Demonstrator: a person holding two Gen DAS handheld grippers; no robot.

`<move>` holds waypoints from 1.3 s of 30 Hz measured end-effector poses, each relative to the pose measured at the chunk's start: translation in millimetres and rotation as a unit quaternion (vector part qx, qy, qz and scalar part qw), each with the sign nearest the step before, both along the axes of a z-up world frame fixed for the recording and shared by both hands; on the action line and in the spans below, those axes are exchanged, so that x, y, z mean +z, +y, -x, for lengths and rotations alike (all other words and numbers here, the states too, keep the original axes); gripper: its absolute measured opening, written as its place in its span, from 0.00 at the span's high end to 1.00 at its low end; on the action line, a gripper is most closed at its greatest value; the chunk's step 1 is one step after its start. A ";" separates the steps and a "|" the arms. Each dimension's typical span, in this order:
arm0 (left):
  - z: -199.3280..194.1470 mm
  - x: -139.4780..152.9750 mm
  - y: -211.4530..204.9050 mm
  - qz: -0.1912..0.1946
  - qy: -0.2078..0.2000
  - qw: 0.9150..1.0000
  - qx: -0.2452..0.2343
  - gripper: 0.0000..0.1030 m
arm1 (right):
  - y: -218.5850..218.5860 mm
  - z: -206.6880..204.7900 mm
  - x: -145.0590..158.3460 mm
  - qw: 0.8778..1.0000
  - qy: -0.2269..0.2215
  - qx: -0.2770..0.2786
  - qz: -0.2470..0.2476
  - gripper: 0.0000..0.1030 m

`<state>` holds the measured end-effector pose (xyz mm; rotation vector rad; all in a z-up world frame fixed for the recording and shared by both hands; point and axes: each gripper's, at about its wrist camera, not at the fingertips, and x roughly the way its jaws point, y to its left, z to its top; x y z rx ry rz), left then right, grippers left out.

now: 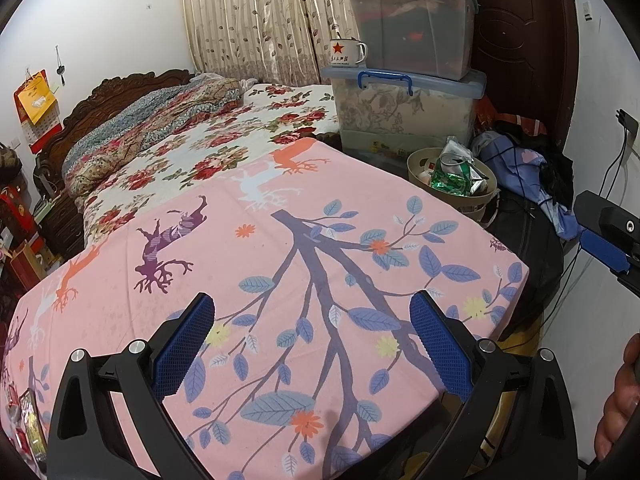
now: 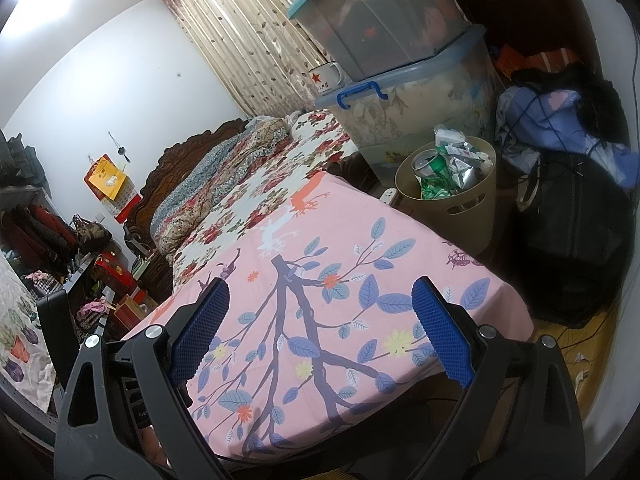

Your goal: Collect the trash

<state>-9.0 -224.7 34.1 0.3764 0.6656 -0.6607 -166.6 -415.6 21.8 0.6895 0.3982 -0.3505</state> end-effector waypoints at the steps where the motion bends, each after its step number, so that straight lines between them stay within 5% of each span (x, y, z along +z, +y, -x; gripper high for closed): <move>1: -0.1 -0.1 0.3 0.000 0.000 1.000 0.000 0.08 | -0.5 0.1 0.2 1.000 0.000 0.000 0.000 0.11; 39: 0.1 -2.4 1.1 -0.001 0.000 1.000 -0.001 0.08 | 2.5 -0.6 1.1 1.000 0.001 -0.001 -0.001 0.11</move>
